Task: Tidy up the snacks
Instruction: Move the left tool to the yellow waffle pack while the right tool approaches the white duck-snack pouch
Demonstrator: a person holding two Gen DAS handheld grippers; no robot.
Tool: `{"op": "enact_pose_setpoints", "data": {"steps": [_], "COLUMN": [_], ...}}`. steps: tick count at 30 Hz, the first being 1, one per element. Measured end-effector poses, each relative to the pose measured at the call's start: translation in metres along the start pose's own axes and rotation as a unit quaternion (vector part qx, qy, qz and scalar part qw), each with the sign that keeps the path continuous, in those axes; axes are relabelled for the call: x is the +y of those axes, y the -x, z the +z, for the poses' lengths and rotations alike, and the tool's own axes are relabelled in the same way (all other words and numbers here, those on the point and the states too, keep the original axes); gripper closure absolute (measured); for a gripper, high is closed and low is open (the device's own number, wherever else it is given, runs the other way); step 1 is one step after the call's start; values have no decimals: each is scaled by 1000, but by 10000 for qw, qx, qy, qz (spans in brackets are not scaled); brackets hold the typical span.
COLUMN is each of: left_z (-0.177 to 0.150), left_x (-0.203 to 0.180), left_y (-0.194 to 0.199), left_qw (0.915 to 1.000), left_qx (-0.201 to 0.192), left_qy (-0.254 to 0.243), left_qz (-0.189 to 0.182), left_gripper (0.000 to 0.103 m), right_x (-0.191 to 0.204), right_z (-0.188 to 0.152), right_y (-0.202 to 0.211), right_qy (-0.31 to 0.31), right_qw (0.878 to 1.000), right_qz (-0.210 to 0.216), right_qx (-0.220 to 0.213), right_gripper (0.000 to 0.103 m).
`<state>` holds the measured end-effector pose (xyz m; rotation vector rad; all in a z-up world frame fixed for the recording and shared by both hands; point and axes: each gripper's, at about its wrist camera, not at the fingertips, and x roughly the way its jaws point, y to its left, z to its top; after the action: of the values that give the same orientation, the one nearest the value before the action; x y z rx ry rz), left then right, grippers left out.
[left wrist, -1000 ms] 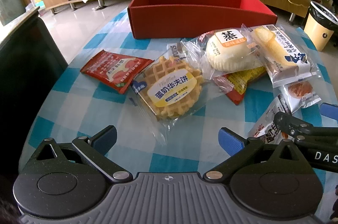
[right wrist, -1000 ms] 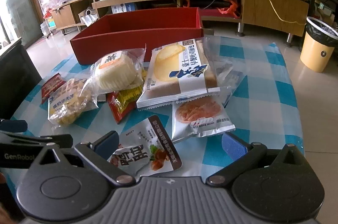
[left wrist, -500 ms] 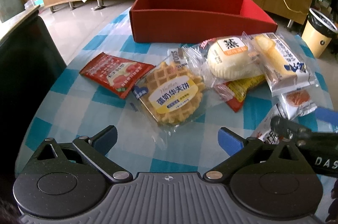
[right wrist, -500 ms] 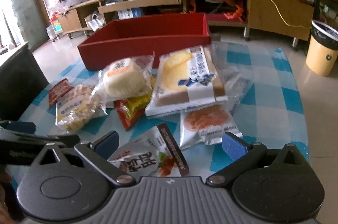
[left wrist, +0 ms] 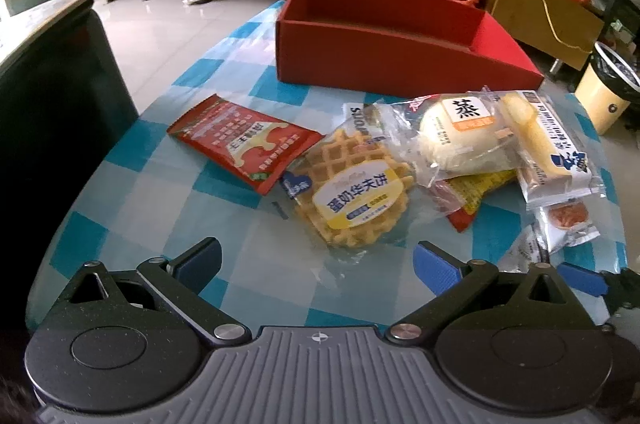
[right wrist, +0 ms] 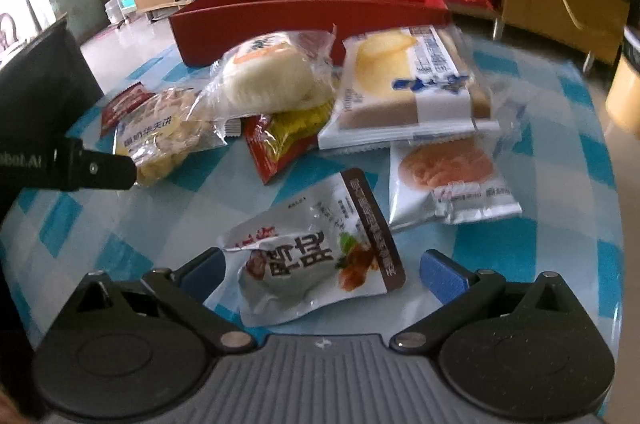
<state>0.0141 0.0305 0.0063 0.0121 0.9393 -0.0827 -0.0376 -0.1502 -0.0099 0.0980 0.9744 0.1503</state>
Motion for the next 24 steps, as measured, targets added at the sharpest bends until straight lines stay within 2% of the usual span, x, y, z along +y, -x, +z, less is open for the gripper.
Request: {"op": "enact_pose_setpoints", "data": {"steps": [6,9,12,19,24], "left_z": [0,1,2,5,9], "left_x": [2,3,5,10,13], "left_y": [0,-1,-1,-2,0], "left_qw": [9999,9997,9997,9996,9995], "left_qx": [104,143,123,112,27], "left_qy": [61,119,152,203,161], "left_qz": [-102,-146,-165,-162,-265], "left_gripper": [0,0,0,0,0], "right_x": [15,13,12,16,7], "right_z": [0,2,2,4,8], "right_y": [-9,-8,-1,8,21], "right_qy": [475,481,578,738,482], "right_qw": [9976,9979,9979,9969,9983], "right_qz": [-496,-421,-296,-271,-171], "right_qx": [78,108,13,-78,-264], "right_gripper": [0,0,16,21,22]}}
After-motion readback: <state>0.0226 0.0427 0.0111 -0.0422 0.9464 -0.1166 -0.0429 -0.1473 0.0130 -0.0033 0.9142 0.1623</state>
